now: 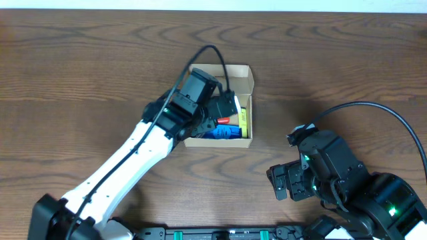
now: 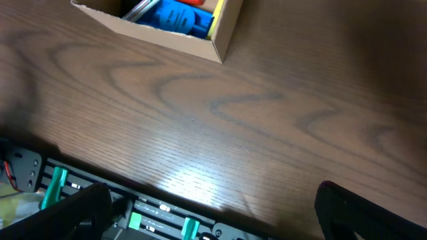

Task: Pack container

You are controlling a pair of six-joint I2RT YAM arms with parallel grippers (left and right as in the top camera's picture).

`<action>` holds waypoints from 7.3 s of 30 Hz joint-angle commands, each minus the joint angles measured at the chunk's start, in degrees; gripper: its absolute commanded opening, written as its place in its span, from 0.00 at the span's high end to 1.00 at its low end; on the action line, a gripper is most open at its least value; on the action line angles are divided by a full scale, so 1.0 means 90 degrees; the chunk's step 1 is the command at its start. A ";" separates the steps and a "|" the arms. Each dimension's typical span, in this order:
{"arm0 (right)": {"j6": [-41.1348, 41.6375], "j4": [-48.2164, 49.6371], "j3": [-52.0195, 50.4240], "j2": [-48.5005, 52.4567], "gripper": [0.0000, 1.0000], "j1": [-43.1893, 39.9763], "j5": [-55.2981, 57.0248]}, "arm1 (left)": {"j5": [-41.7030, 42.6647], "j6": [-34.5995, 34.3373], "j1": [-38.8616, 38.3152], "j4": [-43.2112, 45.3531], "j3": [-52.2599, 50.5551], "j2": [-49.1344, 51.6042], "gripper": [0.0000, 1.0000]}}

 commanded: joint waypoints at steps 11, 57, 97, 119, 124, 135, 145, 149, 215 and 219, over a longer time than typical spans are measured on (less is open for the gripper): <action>-0.0085 -0.0010 0.0044 0.0002 0.01 0.0053 0.0027 | 0.0087 0.1416 -0.0019 -0.0053 0.0153 0.0690 0.82; 0.0396 0.1197 -0.0066 0.0189 0.16 0.0032 0.0119 | 0.2776 -0.6679 0.3572 -0.0364 0.0491 0.0542 0.94; 0.2229 0.7910 -0.0340 0.7045 0.99 -0.3390 -0.4046 | 0.4257 -0.7332 0.3298 -0.0911 0.3366 0.4879 0.95; 0.2254 0.8738 -0.0340 0.7045 0.99 -0.3354 -0.4821 | 0.4709 -0.7057 0.3286 -0.0799 0.3903 0.4563 0.94; 0.2103 0.9141 -0.0340 0.7045 0.99 -0.3451 -0.5372 | 0.4702 -0.6708 0.3286 -0.0804 0.3903 0.4197 0.94; 0.1887 0.9853 -0.0338 0.6989 0.99 -0.3558 -0.6122 | 0.4245 -0.6127 0.3286 -0.0899 0.3903 0.3339 0.94; 0.1399 0.9641 -0.0338 0.6268 0.98 -0.3648 -0.6280 | 0.4201 -0.5209 0.3286 -0.1642 0.3903 0.3062 0.95; 0.0862 0.8859 -0.0338 0.5768 0.99 -0.3633 -0.6088 | 0.4199 -0.4828 0.3286 -0.1994 0.3903 0.2929 0.94; -0.0551 0.5506 -0.2178 0.3007 0.98 -0.2144 -0.3189 | 0.2849 -0.4109 0.2161 -0.2509 0.0313 0.1112 0.94; -0.0556 0.4898 -0.1812 0.2412 0.99 -0.2144 -0.3072 | 0.2846 -0.4146 0.2161 -0.2601 0.0318 0.0656 0.95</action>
